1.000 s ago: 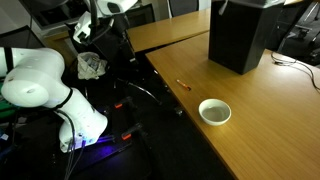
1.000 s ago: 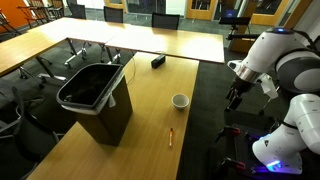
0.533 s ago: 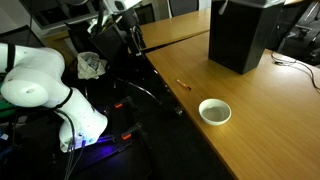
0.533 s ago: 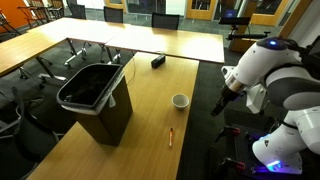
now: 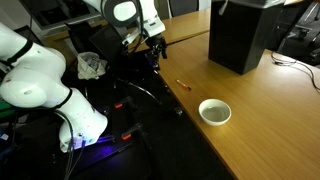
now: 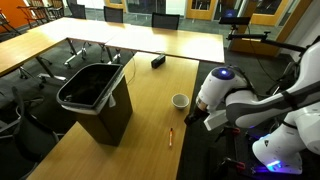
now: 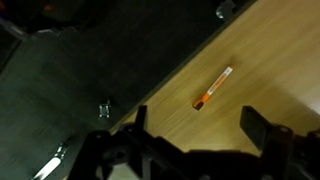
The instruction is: Put the orange marker inside the white bowl
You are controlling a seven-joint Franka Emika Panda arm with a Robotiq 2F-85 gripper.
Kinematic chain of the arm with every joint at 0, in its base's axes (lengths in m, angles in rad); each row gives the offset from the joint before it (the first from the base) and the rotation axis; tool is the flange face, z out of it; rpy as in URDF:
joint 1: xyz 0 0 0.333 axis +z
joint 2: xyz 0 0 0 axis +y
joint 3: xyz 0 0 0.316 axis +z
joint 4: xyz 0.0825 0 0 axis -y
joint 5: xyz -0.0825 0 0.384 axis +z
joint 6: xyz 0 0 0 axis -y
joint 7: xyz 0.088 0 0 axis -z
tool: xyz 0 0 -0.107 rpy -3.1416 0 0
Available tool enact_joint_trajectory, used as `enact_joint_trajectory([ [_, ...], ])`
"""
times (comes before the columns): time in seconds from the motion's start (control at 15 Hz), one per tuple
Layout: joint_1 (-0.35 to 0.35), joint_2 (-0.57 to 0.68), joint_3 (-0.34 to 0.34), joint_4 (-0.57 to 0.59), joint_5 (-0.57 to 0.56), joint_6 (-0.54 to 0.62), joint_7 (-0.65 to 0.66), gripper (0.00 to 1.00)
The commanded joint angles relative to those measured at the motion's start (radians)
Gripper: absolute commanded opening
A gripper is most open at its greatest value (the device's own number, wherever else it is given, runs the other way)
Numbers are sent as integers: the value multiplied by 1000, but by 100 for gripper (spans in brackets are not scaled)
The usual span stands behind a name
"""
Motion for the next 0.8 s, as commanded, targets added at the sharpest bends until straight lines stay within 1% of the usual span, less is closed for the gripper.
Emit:
enact_joint_trajectory([
  [0.0, 5, 175, -7, 69, -3, 108, 201, 100],
  [0.2, 39, 311, -49, 116, -17, 203, 368, 100],
  [0.4, 103, 441, -128, 176, -29, 300, 529, 100],
  [0.53, 179, 523, -216, 222, -84, 352, 642, 100],
  [0.67, 259, 603, -294, 276, -101, 357, 699, 100],
  [0.73, 290, 639, -318, 303, -97, 345, 702, 100],
])
